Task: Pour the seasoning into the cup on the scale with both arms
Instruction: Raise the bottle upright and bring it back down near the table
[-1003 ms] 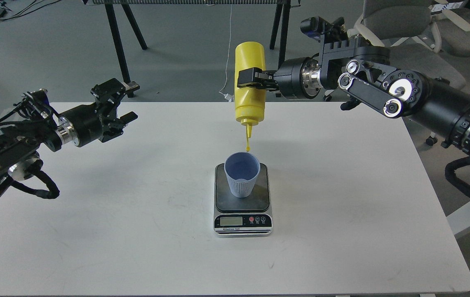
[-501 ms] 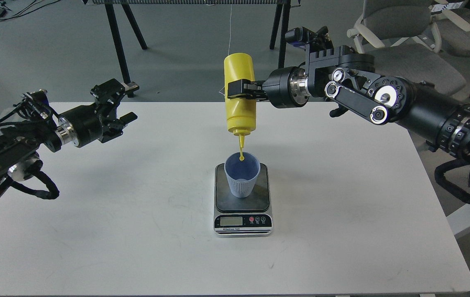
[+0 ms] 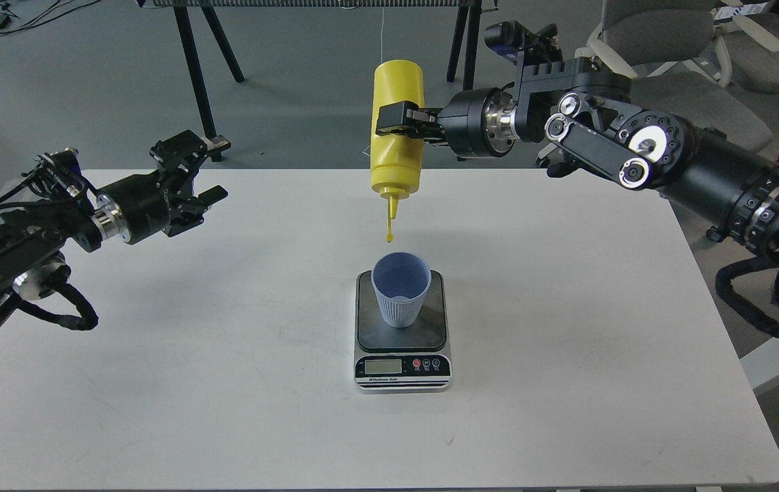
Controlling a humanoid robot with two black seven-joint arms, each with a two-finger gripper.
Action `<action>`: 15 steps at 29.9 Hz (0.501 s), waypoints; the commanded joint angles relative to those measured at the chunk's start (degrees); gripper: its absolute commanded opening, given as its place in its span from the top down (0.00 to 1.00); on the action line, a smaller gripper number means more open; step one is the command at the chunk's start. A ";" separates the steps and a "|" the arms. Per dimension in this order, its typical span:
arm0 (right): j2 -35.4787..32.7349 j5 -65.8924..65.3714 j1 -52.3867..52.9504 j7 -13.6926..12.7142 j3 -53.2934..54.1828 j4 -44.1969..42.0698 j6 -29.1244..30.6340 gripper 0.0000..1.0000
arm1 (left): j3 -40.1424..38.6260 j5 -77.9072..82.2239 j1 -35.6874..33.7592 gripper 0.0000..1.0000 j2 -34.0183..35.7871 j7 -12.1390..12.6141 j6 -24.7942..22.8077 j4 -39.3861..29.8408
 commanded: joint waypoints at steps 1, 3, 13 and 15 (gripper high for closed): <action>-1.11 6.75 -0.36 -0.68 6.03 -1.63 0.00 0.92 | 0.02 0.07 -0.06 0.00 0.09 -0.01 0.00 -0.05; -2.95 12.11 -0.36 -1.12 7.71 -2.07 0.00 0.92 | 0.02 0.16 -0.06 0.00 0.09 -0.01 0.00 0.04; -17.53 49.28 -2.20 -3.50 17.38 -1.28 0.00 0.92 | 0.19 0.16 0.03 0.00 0.18 -0.01 0.00 -0.05; -20.87 56.14 -4.13 -3.50 18.87 -0.32 0.00 0.92 | 0.10 0.16 0.03 0.00 0.27 -0.01 0.00 -0.05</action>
